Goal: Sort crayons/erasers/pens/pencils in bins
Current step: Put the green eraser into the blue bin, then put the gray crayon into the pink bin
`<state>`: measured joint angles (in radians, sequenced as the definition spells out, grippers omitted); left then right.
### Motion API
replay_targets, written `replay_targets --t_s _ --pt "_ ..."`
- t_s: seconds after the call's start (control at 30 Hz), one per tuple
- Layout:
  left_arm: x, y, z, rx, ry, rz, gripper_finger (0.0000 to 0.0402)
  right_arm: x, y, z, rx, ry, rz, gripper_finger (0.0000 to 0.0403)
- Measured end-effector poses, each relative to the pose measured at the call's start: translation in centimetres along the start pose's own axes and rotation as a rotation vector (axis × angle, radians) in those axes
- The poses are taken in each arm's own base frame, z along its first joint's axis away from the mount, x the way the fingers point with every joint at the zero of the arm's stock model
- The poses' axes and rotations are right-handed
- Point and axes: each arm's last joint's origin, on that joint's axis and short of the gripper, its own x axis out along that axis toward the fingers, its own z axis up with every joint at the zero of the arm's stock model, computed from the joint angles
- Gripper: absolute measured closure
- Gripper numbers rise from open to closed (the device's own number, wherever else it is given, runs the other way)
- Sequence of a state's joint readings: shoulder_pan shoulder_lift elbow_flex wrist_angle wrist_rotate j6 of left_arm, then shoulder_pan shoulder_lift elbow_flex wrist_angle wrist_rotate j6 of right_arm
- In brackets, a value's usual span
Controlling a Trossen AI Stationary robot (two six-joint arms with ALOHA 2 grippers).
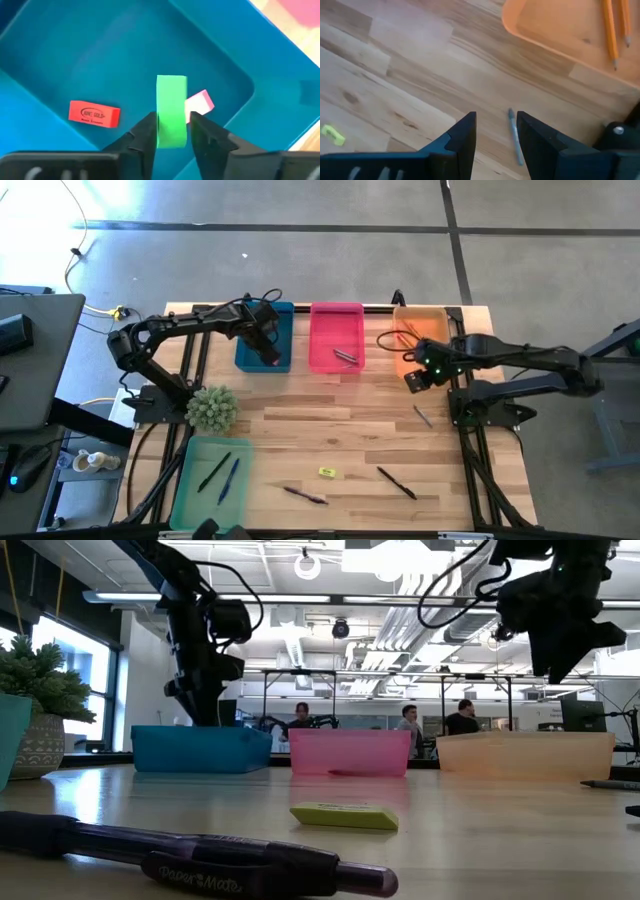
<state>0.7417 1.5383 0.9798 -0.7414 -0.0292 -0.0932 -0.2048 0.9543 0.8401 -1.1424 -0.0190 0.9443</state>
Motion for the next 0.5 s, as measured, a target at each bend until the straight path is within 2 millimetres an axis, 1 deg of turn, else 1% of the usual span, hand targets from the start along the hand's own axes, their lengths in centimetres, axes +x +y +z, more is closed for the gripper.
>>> replay_targets --t_s 0.13,0.3,0.4,0.5 --pt "0.0 0.3 0.0 -0.006 0.002 0.003 0.0249 0.6 0.3 -0.9 0.053 -0.008 -0.016 0.0269" --pt "-0.5 0.4 0.1 0.032 0.025 0.013 0.0197 0.6 0.9 -1.8 0.089 -0.045 -0.028 0.0269" --pt "-1.2 0.4 0.4 0.069 0.038 0.013 0.0182 0.6 1.0 -2.2 0.071 -0.077 -0.054 0.0269" --pt "-2.0 0.4 0.8 0.094 0.045 0.012 0.018 0.6 0.9 -2.7 0.054 -0.073 -0.088 0.0269"
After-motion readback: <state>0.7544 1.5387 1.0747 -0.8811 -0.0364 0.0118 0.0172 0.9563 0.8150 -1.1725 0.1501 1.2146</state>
